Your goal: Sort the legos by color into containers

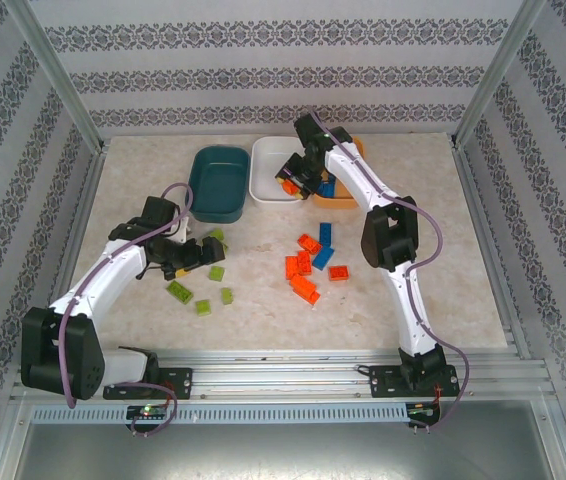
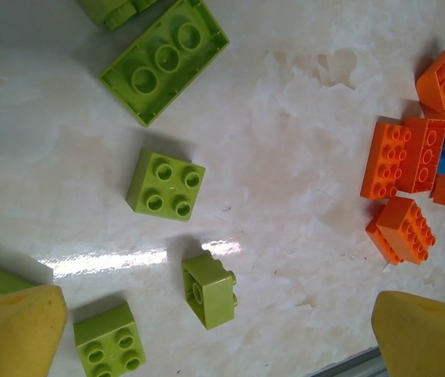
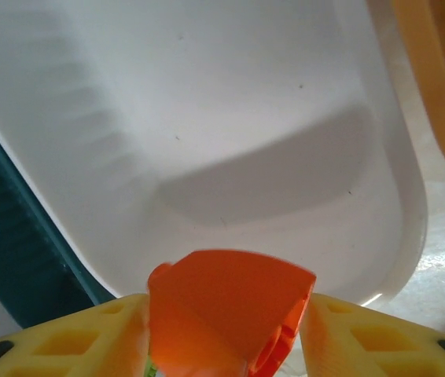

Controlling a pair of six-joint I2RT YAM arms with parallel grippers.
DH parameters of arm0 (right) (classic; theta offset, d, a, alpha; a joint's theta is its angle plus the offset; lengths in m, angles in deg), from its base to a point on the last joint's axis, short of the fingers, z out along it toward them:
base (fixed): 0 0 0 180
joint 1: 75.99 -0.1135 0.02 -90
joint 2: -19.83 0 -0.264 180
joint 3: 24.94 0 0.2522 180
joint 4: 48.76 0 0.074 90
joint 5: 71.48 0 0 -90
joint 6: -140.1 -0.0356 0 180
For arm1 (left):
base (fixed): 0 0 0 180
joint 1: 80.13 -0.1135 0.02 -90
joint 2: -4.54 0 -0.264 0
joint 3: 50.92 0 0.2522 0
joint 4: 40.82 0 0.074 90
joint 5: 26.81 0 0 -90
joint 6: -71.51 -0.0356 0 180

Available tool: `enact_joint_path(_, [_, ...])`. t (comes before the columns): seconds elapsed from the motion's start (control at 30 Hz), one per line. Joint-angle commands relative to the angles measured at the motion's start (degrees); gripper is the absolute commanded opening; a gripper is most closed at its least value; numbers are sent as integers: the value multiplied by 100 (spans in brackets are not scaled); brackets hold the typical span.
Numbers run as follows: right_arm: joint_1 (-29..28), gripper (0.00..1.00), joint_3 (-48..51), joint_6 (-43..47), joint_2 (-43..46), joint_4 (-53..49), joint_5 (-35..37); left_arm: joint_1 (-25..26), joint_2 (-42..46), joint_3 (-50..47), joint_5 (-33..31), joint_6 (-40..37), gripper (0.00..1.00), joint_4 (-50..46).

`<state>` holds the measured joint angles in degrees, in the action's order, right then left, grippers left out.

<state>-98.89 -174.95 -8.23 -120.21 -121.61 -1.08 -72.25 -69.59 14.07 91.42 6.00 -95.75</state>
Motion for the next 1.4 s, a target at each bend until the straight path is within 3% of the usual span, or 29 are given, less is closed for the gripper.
enact_joint_path(0.0, [-3, 59, -262, 65, 103, -156, -124, 6, -14, 86, -108, -30, 100, -264])
enact_joint_path(0.2, [-18, 62, -181, 231, 448, -206, -51, 101, -296, 241, -419, -333, 93, -545])
enact_joint_path(0.33, [-52, 62, 299, 352, 1020, -160, 91, 495, -628, 468, -795, -526, 85, -697])
enact_joint_path(0.5, [-180, 62, 2267, 473, 2459, 584, 222, 1039, -1364, 858, -1297, -594, 79, -879])
enact_joint_path(0.7, [-84, 63, 4984, 484, 4304, 1261, 404, 1122, -1929, 1079, -1623, -747, 77, -923])
enact_joint_path(0.97, [-13, 63, 7197, 573, 5607, 1251, 447, 1146, -2383, 1223, -1751, -925, 74, -740])
enact_joint_path(1.1, [21, 63, 7708, 669, 5808, 990, 574, 1164, -2650, 1378, -1708, -927, 71, -671])
enact_joint_path(1.27, [12, 64, 7625, 799, 5386, 495, 771, 1210, -2934, 1517, -1664, -1007, 64, -673])
enact_joint_path(1.37, [12, 67, 7601, 438, 5124, 533, 663, 1221, -3002, 1488, -1653, -1017, 58, -673])
